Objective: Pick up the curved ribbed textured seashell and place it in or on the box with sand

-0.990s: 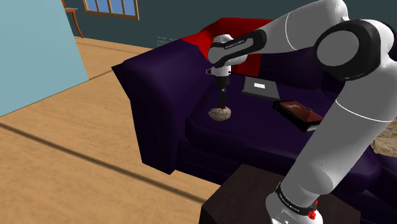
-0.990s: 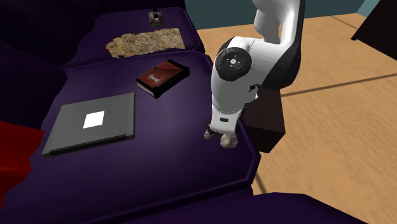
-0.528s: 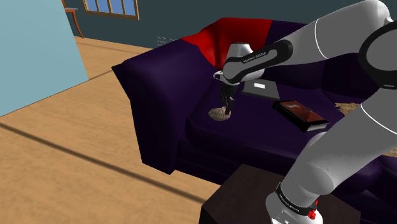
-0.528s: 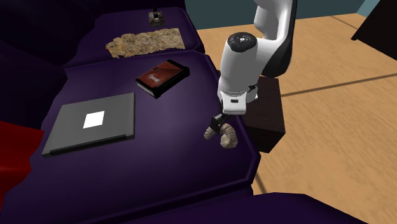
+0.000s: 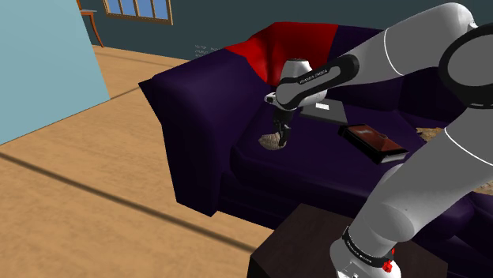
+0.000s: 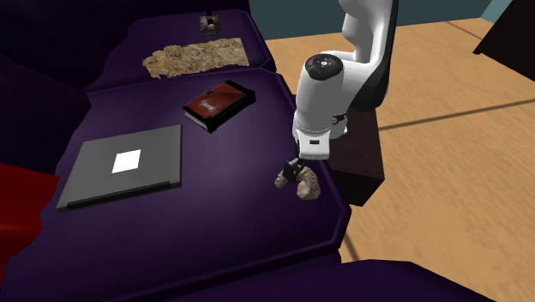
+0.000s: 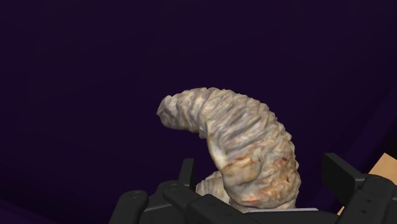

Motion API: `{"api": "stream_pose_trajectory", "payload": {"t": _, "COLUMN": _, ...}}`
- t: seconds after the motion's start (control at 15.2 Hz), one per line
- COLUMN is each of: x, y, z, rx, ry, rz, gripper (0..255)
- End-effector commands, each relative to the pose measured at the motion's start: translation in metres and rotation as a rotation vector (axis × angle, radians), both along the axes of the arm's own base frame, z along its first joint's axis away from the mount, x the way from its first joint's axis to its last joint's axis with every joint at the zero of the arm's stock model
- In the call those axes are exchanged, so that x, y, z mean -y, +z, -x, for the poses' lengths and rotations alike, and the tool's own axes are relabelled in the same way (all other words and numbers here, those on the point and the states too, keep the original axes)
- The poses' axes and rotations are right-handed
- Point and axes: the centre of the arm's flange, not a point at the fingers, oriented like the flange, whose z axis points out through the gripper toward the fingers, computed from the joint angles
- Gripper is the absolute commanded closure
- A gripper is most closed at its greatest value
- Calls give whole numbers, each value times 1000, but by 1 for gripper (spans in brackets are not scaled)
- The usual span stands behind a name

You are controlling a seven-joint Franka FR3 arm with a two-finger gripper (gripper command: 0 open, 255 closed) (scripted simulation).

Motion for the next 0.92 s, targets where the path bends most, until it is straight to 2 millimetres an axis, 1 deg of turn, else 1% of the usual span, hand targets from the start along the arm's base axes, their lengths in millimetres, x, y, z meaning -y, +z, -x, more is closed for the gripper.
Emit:
{"api": "stream_pose_trajectory", "payload": {"t": 0.0, "x": 0, "y": 0, "z": 0, "rx": 0, "ry": 0, "rz": 0, "gripper": 0}}
{"api": "stream_pose_trajectory", "payload": {"t": 0.07, "x": 0, "y": 0, "z": 0, "rx": 0, "ry": 0, "rz": 0, "gripper": 0}}
{"api": "stream_pose_trajectory", "payload": {"t": 0.13, "x": 0, "y": 0, "z": 0, "rx": 0, "ry": 0, "rz": 0, "gripper": 255}}
{"api": "stream_pose_trajectory", "payload": {"t": 0.73, "x": 0, "y": 0, "z": 0, "rx": 0, "ry": 0, "rz": 0, "gripper": 255}}
{"api": "stream_pose_trajectory", "payload": {"t": 0.86, "x": 0, "y": 10, "z": 0, "rx": 0, "ry": 0, "rz": 0, "gripper": 255}}
